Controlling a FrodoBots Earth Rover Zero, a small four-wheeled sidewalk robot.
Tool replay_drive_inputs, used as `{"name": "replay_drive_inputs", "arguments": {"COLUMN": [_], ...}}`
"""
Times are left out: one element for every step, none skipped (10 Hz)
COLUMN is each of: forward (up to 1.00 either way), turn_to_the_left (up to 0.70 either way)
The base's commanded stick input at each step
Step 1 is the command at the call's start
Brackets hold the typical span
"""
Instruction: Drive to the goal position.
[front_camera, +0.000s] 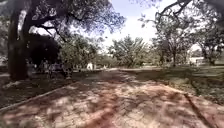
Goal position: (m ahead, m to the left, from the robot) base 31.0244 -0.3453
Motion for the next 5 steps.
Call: {"name": "replay_drive_inputs", "arguments": {"forward": [0.70, 0.70, 0.70, 0.70, 0.70], "turn_to_the_left": [0.00, 0.00, 0.00, 0.00, 0.00]}}
